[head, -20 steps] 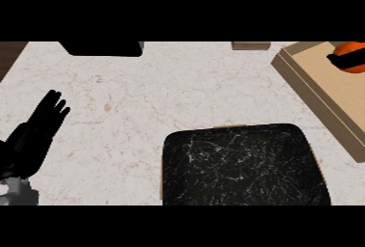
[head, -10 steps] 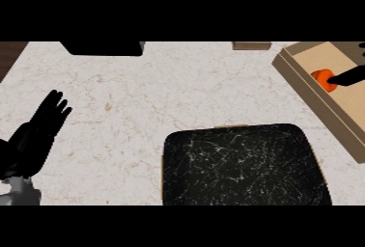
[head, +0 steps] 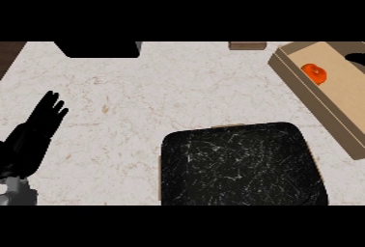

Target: Pick the squash from the tray and place it in the cardboard box

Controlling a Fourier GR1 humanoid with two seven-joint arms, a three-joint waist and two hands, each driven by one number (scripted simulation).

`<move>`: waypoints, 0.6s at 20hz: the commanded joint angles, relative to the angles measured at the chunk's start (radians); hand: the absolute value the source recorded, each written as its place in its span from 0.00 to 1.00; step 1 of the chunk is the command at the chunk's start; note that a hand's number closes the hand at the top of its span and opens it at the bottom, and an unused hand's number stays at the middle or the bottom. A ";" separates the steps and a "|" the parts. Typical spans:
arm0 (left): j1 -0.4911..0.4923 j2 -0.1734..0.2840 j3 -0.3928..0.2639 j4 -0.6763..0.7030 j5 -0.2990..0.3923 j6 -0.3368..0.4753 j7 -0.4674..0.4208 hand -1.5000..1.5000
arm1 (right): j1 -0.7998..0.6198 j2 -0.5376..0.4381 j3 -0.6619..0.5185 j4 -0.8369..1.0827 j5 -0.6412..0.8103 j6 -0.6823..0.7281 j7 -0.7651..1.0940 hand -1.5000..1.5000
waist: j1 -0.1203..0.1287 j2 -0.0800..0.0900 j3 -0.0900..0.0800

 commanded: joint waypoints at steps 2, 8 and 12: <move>-0.025 0.033 0.017 -0.006 0.018 -0.013 0.050 0.50 | 0.035 -0.054 -0.098 -0.009 -0.121 0.015 -0.045 0.00 | 0.000 0.000 0.000; 0.030 0.010 0.025 -0.019 0.024 -0.021 0.010 0.50 | 0.152 -0.190 -0.186 -0.035 -0.250 0.190 -0.088 0.00 | -0.012 -0.005 -0.001; 0.008 -0.010 -0.002 -0.026 -0.021 0.010 0.012 0.50 | 0.201 -0.229 -0.155 -0.004 -0.273 0.271 -0.119 0.00 | -0.003 -0.002 -0.001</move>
